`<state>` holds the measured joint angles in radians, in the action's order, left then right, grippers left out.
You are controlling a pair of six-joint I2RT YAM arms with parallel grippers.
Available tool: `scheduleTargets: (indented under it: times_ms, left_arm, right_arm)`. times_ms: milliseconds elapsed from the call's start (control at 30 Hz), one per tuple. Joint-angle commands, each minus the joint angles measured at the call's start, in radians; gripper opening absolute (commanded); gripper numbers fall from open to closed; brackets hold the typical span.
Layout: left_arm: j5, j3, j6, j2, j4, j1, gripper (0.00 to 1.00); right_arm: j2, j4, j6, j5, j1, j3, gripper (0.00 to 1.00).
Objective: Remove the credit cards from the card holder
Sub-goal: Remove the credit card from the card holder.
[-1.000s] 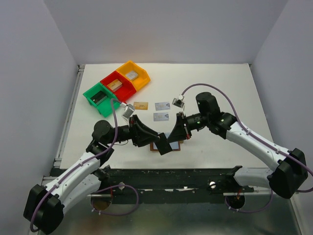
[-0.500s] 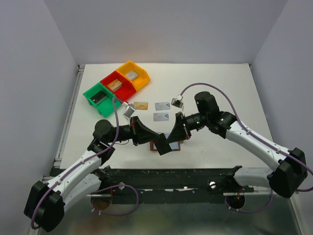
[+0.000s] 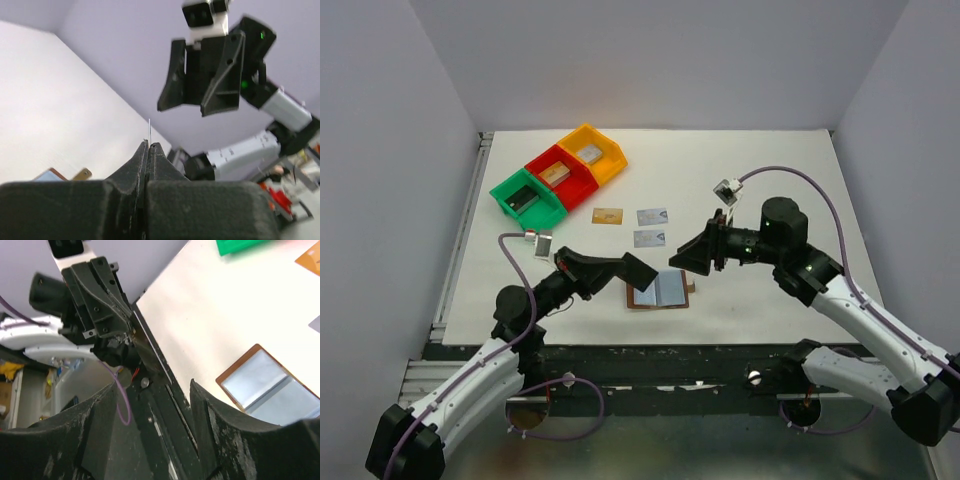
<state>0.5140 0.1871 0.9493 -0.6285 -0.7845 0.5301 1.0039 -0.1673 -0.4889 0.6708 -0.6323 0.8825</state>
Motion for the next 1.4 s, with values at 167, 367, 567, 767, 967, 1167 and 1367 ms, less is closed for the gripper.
scheduleTargets:
  times_ms: [167,367,567,767,967,1167,1367]
  left_arm:
    - [-0.443,-0.167,0.095,0.079,-0.387,-0.004,0.0]
    - [-0.442,-0.146,0.12,0.05,-0.406,-0.004,0.0]
    - [-0.431,-0.135,0.138,0.009,-0.427,-0.004,0.0]
    - [-0.414,-0.12,0.144,-0.019,-0.437,-0.002,0.0]
    - [-0.408,-0.118,0.149,-0.019,-0.43,-0.002,0.0]
    - [-0.408,-0.112,0.149,-0.02,-0.427,-0.002,0.0]
    - [-0.402,-0.107,0.152,-0.033,-0.426,-0.001,0.0]
  right_arm:
    - [0.108,0.555,-0.348,0.044,0.005,-0.165,0.68]
    - [0.183,0.683,-0.415,0.082,-0.02,-0.148,0.68]
    - [0.206,0.715,-0.421,0.09,-0.044,-0.116,0.68]
    - [0.255,0.617,-0.372,0.075,-0.079,-0.062,0.63]
    - [0.286,0.621,-0.379,0.075,-0.083,-0.057,0.58]
    - [0.305,0.572,-0.362,0.07,-0.087,-0.031,0.55]
    - [0.331,0.588,-0.372,0.096,-0.095,-0.011,0.35]
